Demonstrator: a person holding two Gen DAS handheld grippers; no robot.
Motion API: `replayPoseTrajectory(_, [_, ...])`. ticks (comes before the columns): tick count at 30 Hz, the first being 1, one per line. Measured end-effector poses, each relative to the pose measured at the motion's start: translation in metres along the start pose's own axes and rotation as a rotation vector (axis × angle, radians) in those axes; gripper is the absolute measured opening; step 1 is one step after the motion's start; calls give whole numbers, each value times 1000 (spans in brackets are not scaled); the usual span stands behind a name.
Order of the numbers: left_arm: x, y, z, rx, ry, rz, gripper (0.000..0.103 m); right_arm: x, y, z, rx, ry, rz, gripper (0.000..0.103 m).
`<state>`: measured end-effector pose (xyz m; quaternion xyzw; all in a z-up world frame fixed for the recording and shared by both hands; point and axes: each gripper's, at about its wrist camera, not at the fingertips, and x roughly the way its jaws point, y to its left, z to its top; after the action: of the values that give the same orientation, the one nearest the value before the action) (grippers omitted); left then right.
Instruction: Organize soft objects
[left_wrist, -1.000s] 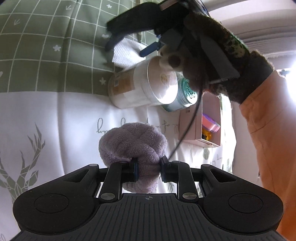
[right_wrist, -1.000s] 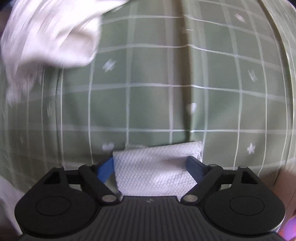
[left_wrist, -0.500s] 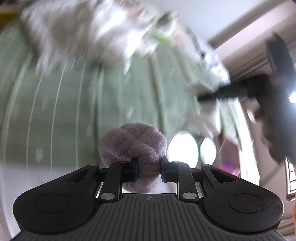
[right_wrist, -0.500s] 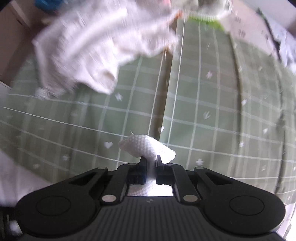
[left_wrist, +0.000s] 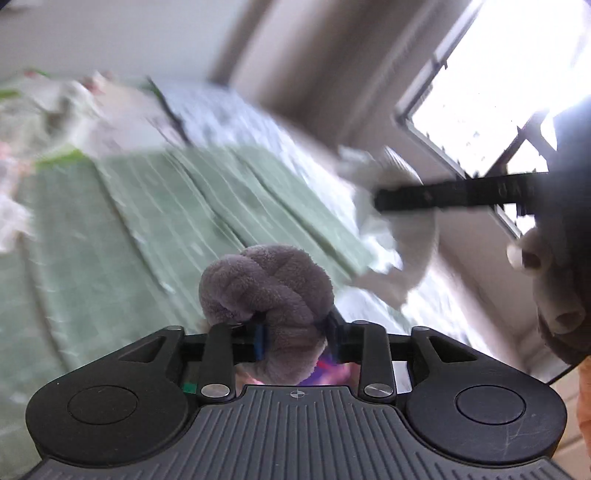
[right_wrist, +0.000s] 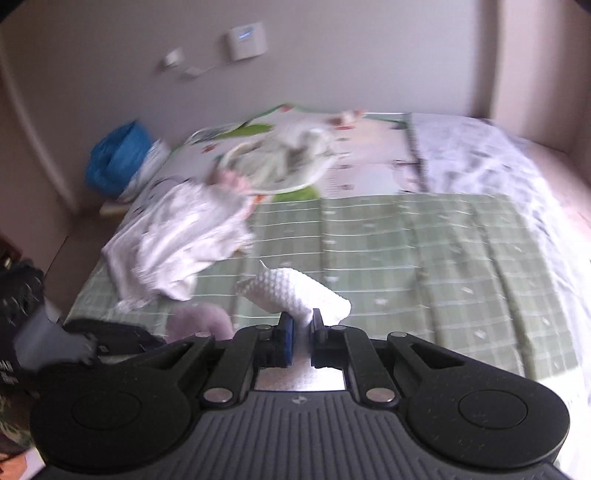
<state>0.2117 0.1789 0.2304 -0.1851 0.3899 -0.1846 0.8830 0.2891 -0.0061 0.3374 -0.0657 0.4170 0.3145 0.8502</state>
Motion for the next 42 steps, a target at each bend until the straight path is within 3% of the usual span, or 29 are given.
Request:
replayPoseTrajectory(4, [85, -30, -24, 79, 157, 57, 36, 39, -57, -39, 103, 53, -55, 8])
replayPoseTrajectory(7, [116, -35, -39, 127, 191, 151, 36, 91, -92, -64, 186, 127, -46, 20])
replayPoseTrajectory(9, [117, -32, -46, 102, 155, 180, 36, 117, -111, -82, 276, 159, -39, 39])
replayPoseTrajectory(13, [94, -19, -65, 90, 50, 166, 36, 133, -121, -115, 315, 156, 43, 45])
replayPoseTrajectory(14, [92, -21, -72, 115, 48, 187, 36, 137, -122, -122, 313, 157, 49, 52])
replayPoseTrajectory(17, [93, -23, -89, 162, 66, 246, 36, 156, -122, -142, 316, 187, 33, 53])
replayPoseTrajectory(23, [71, -23, -109, 124, 65, 254, 36, 204, -119, -191, 476, 318, 69, 49])
replayPoseTrajectory(28, [57, -24, -131, 168, 57, 287, 36, 168, -99, -193, 327, 240, -48, 49])
replayPoseTrajectory(31, [51, -27, -141, 163, 43, 286, 36, 120, -85, -190, 203, 104, -125, 52])
replayPoseTrajectory(34, [43, -37, -152, 193, 22, 295, 36, 64, -78, -197, 153, -38, -139, 63])
replayPoseTrajectory(37, [37, -46, -172, 192, -7, 297, 36, 16, -71, -229, 138, -178, -147, 75])
replayPoseTrajectory(39, [35, -53, -195, 163, -43, 310, 36, -6, -64, -268, 131, -250, -166, 81])
replayPoseTrajectory(42, [39, -59, -240, 85, -137, 331, 36, -10, -52, -327, 93, -262, -225, 82])
